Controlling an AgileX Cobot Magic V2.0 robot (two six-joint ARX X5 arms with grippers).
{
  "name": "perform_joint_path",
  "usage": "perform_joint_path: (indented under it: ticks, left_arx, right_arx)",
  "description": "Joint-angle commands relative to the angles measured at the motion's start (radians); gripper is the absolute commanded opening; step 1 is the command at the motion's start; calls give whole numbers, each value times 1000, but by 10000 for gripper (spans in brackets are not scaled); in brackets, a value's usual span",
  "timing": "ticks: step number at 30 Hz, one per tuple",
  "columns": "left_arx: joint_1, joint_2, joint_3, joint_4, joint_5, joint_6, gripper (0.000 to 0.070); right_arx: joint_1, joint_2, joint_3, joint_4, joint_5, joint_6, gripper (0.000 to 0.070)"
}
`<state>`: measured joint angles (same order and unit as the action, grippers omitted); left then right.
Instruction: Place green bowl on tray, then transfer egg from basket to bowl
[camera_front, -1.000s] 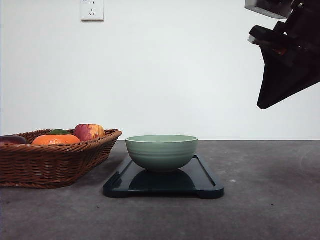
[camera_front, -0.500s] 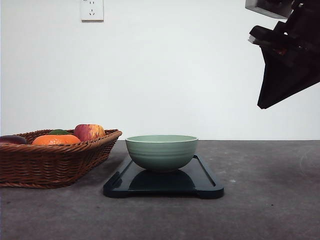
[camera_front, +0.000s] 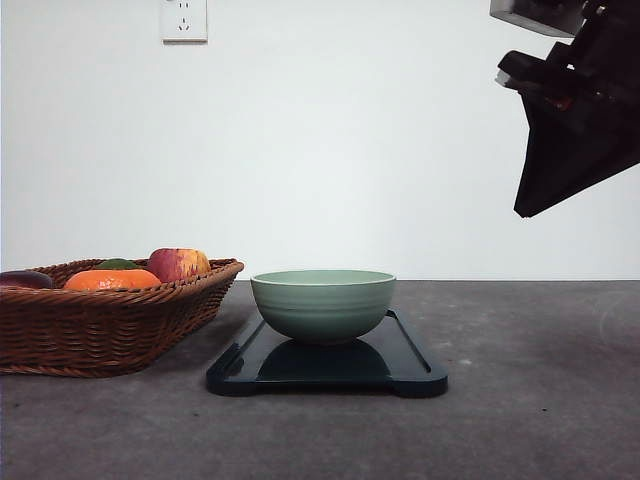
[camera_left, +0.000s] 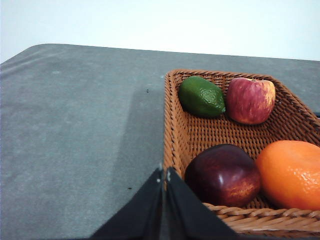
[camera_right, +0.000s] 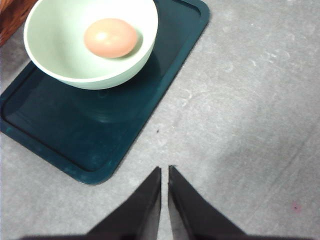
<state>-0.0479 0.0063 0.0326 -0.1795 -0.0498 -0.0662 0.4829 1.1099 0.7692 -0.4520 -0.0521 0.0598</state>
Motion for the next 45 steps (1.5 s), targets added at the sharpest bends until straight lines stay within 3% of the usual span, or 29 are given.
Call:
perform_joint_path:
  ticks: [1,3,7,13,17,22,27,32,45]
  left_arx:
    - [2,-2,-19,8,0,13,0]
    - [2,-2,-19,8,0,13,0]
    - [2,-2,-19,8,0,13,0]
    - [2,-2,-19,8,0,13,0]
    - [2,-2,-19,8,0,13,0]
    - [2,-2,-19,8,0,13,0]
    - [2,-2,-19,8,0,13,0]
    - [2,-2,-19,11,0,13,0]
    - [2,-2,-19,16,0,13,0]
  right_arx:
    - [6,-4,5,9,7,-24,16]
    - [-5,-29,2,14,42,-86,16]
    - [-46,-137,-71,103,87,-125,16]
    - [-187,-430,-360,358,80,-130,16]
    - [-283,-647,-539,460,79,-122,16]
    - [-374,-903,-679,465,79,-104,16]
    - [-412,-1083,-757,425,79,-71,16]
    - [-417,-1106,-757,376,79,-67,16]
    - [-416,-1106,-757,410,79,-67,16]
